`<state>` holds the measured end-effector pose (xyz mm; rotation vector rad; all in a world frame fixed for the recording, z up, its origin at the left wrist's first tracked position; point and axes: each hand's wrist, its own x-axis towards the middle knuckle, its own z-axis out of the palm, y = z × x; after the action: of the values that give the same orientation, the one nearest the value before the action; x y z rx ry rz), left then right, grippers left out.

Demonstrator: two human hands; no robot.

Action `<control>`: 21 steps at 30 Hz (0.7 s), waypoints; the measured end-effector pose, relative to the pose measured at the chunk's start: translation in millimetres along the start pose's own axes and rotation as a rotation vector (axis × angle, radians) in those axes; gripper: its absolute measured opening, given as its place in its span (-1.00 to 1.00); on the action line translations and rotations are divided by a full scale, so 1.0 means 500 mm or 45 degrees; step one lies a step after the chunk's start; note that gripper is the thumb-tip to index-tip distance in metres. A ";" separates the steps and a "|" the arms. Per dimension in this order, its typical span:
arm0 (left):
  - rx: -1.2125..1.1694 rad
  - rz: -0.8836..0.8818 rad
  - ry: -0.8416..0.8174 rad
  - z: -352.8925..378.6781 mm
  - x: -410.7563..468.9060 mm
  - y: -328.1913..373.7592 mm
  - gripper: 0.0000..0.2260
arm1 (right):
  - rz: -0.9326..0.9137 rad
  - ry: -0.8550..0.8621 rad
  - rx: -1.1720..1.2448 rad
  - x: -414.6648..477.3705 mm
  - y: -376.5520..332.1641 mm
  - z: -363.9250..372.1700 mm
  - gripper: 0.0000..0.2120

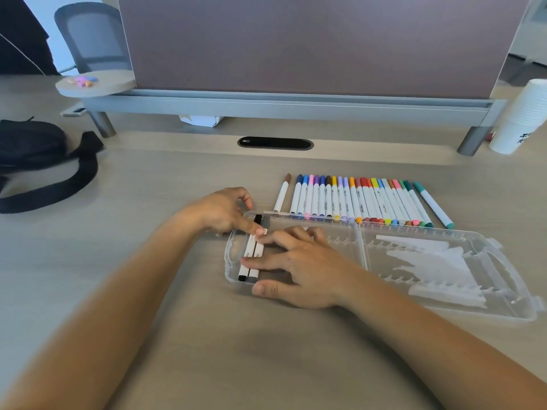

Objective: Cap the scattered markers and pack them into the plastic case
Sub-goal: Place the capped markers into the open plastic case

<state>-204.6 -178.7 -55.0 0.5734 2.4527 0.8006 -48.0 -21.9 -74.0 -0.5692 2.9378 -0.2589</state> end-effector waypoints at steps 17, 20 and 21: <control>0.372 0.290 0.178 0.052 0.115 0.184 -0.73 | 0.267 0.329 0.199 -0.146 0.141 -0.007 -0.46; 0.373 0.366 0.198 0.062 0.155 0.224 -0.80 | 0.278 0.418 0.293 -0.153 0.150 0.008 -0.47; 0.397 0.382 0.199 0.066 0.168 0.233 -0.80 | 0.271 0.411 0.280 -0.152 0.151 0.010 -0.47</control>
<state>-224.9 -34.6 -31.6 1.0494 2.6956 0.5927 -4.0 75.2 -85.6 -0.1969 3.1790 -0.6972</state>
